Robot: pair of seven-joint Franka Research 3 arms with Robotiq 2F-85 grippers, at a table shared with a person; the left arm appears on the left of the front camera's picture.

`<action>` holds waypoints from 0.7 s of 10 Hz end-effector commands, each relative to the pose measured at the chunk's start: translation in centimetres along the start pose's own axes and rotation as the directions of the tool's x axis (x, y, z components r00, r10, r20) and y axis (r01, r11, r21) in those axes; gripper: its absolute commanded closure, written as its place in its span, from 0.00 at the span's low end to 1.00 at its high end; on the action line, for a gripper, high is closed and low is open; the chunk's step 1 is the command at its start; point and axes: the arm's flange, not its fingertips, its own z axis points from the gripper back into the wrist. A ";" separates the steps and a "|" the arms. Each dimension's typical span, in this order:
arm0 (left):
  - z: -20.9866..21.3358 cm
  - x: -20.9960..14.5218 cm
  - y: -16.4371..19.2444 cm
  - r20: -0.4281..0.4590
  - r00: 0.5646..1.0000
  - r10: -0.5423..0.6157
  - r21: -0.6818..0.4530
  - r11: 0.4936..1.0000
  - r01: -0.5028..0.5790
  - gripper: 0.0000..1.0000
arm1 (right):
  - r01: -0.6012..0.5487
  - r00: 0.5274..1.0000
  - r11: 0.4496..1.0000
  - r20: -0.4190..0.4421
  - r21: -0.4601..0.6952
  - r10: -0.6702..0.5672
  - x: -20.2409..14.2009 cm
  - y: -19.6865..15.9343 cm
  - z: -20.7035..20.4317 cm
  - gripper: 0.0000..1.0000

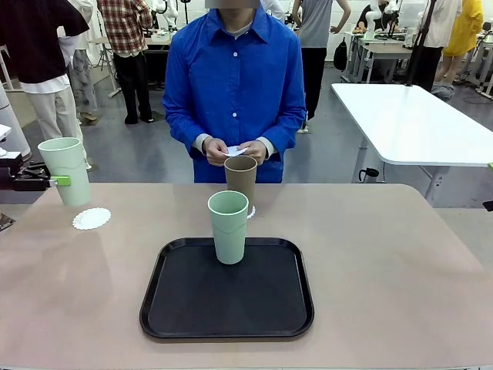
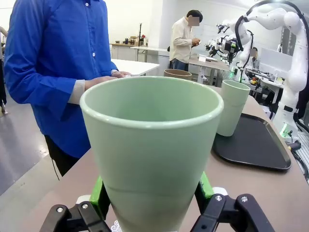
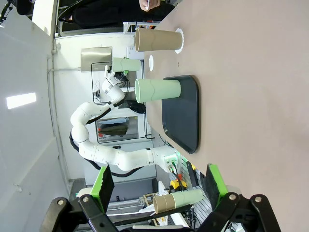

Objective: Place coasters on the table and set cups on them.
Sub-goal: Take one Reusable plastic cup from the Flat Tray and place it on a coaster set by the human.

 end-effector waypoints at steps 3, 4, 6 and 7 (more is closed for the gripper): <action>-1.8 -0.8 -0.1 -0.026 1.000 -0.017 -0.081 0.997 0.015 0.14 | -0.002 1.000 1.000 -0.001 0.008 0.002 -0.3 0.1 -0.2 0.00; -2.0 -1.3 -0.1 -0.016 1.000 -0.021 -0.089 0.996 0.019 0.14 | -0.002 1.000 1.000 -0.001 0.008 0.002 -0.3 0.1 -0.2 0.00; -2.0 -2.1 0.4 -0.001 1.000 -0.028 -0.097 0.995 0.028 0.14 | -0.002 1.000 1.000 -0.001 0.008 0.002 -0.3 0.1 -0.2 0.00; -1.8 -2.5 0.8 0.017 1.000 -0.023 -0.104 0.994 0.025 0.14 | -0.002 1.000 1.000 -0.001 0.008 0.002 -0.3 0.1 -0.2 0.00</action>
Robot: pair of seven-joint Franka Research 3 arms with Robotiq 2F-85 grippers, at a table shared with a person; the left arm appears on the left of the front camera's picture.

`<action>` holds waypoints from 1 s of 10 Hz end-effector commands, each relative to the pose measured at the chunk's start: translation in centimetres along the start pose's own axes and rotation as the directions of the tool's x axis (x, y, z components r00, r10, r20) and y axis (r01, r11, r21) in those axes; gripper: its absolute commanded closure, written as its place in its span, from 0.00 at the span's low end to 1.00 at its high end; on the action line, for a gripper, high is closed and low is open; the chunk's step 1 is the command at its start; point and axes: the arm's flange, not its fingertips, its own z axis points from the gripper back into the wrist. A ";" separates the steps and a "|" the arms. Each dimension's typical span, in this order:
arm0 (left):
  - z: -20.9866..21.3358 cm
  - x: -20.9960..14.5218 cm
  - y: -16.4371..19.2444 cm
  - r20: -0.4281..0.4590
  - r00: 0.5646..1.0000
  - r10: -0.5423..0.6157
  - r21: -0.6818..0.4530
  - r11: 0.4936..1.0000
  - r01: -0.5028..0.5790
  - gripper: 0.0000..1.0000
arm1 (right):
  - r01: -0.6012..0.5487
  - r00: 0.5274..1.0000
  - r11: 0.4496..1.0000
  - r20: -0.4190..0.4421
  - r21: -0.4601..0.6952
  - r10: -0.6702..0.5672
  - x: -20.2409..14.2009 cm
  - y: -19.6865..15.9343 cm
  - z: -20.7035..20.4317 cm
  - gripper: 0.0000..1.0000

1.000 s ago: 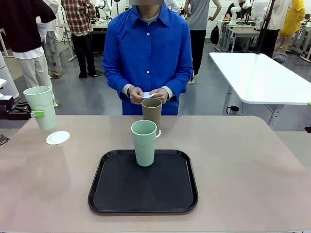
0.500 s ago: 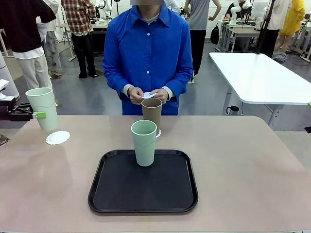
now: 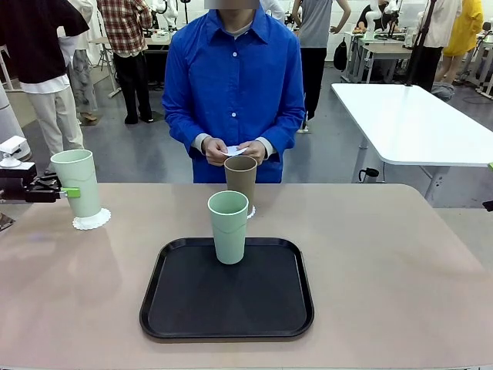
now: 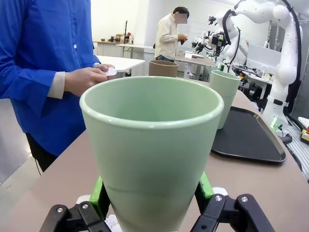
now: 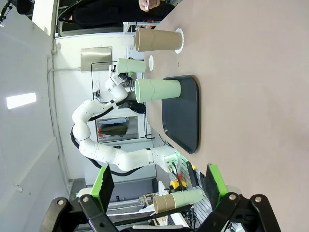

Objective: Place coasters on the table and set cups on them.
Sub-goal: Take one Reusable plastic cup from the Flat Tray and place it on a coaster set by the human.

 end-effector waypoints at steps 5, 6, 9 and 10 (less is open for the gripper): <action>0.3 -1.9 1.9 0.031 0.999 -0.028 -0.036 0.999 0.029 0.14 | -0.001 1.000 1.000 -0.001 0.008 0.001 -0.3 0.1 -0.2 0.00; 0.0 -2.2 2.2 0.028 0.999 -0.030 -0.039 0.999 0.031 0.14 | -0.001 1.000 1.000 -0.001 0.008 0.001 -0.3 0.1 -0.2 0.00; 0.1 -2.7 3.0 0.040 0.998 -0.037 -0.039 0.998 0.039 0.14 | -0.001 1.000 1.000 -0.001 0.008 0.001 -0.3 0.1 -0.2 0.00; 0.0 -3.0 2.8 0.045 0.998 -0.043 -0.045 0.998 0.045 0.14 | -0.001 1.000 1.000 -0.001 0.008 0.001 -0.3 0.1 -0.2 0.00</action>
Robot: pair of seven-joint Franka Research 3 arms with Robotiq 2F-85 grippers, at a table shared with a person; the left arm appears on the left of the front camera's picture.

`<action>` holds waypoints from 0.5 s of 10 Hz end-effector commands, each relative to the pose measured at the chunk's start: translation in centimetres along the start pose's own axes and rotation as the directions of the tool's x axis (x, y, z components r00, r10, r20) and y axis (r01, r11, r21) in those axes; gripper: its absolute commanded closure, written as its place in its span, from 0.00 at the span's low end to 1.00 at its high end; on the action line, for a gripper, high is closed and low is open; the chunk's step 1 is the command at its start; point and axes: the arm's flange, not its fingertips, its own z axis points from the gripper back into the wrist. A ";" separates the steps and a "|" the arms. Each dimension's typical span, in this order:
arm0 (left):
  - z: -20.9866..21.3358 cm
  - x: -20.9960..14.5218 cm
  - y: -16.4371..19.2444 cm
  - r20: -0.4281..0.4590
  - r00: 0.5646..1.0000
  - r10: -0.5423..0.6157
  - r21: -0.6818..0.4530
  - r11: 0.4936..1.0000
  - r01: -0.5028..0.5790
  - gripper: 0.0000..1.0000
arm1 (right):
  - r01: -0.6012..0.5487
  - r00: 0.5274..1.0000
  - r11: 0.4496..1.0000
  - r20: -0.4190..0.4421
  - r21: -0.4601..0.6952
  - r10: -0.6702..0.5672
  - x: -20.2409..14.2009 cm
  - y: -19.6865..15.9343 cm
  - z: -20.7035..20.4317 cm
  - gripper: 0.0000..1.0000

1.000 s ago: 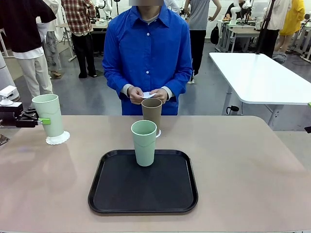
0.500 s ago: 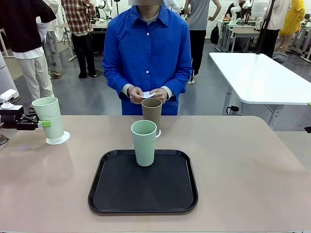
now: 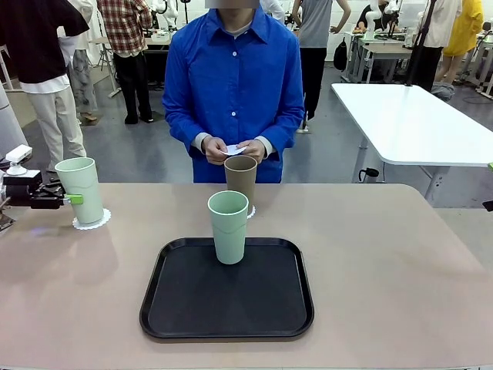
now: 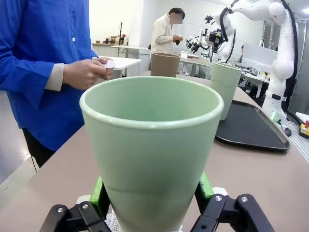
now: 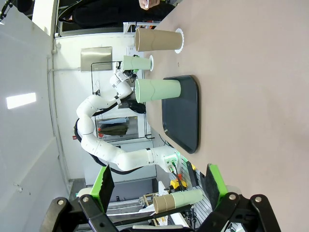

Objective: Place coasters on the table and set cups on them.
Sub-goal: Take one Reusable plastic cup from the Flat Tray and place it on a coaster set by the human.

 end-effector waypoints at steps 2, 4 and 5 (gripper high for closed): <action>0.0 0.0 0.3 0.033 0.999 -0.038 -0.028 0.999 0.039 0.14 | -0.001 1.000 1.000 -0.001 0.008 0.001 -0.3 0.1 -0.2 0.00; 0.1 -0.2 0.3 0.033 0.999 -0.042 -0.042 0.998 0.044 0.14 | -0.001 1.000 1.000 -0.001 0.008 0.001 -0.3 0.1 -0.2 0.00; 0.0 -0.5 0.4 0.032 0.999 -0.040 -0.047 0.998 0.042 0.14 | -0.001 1.000 1.000 -0.001 0.008 0.001 -0.3 0.1 -0.2 0.00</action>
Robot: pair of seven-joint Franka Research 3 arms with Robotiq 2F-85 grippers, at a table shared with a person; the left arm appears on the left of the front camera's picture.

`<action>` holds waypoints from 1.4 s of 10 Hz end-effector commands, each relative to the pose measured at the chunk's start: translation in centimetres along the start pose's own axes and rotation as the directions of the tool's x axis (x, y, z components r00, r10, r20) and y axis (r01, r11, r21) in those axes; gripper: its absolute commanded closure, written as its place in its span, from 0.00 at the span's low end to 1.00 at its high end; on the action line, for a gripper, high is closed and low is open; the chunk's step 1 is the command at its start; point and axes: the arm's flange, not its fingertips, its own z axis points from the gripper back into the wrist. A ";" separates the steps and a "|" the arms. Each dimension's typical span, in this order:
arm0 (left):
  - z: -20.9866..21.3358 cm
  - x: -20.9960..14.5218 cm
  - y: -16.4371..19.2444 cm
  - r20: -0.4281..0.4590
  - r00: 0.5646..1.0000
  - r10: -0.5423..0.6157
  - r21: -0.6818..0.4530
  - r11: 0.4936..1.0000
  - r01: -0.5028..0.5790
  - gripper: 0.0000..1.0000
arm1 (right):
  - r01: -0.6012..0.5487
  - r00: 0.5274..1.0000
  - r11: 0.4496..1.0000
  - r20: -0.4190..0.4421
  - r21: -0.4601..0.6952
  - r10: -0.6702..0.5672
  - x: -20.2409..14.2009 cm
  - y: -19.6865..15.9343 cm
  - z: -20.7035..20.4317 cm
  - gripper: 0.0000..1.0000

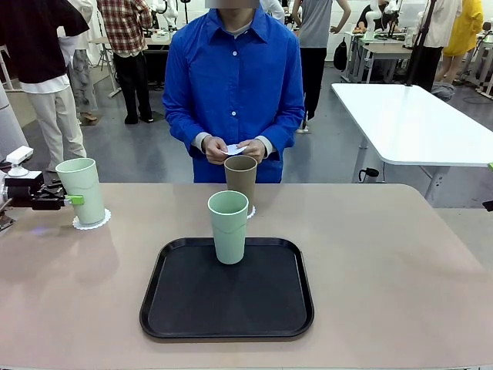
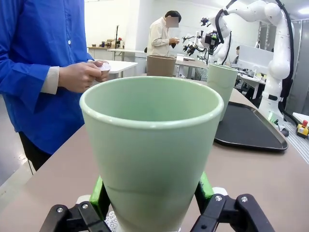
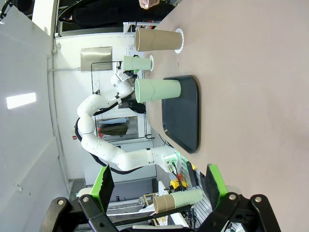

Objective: Place coasters on the table and set cups on them.
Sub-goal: Take one Reusable plastic cup from the Flat Tray and place it on a coaster set by the human.

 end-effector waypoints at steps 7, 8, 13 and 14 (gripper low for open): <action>0.2 -0.5 0.5 -0.013 0.999 -0.045 -0.022 0.999 0.045 0.14 | -0.001 1.000 1.000 -0.001 0.008 0.001 -0.3 0.1 -0.2 0.00; 0.3 -0.6 0.5 -0.016 0.999 -0.046 -0.024 0.999 0.045 0.14 | -0.001 1.000 1.000 -0.001 0.008 0.001 -0.3 0.1 -0.2 0.00; 0.5 -0.6 0.6 -0.037 0.998 -0.046 -0.039 0.998 0.045 0.00 | -0.001 1.000 1.000 -0.001 0.008 0.001 -0.3 0.1 -0.2 0.00; 0.4 -0.7 0.6 -0.043 0.998 -0.044 -0.045 0.998 0.042 0.00 | -0.001 1.000 1.000 -0.001 0.008 0.001 -0.3 0.1 -0.2 0.00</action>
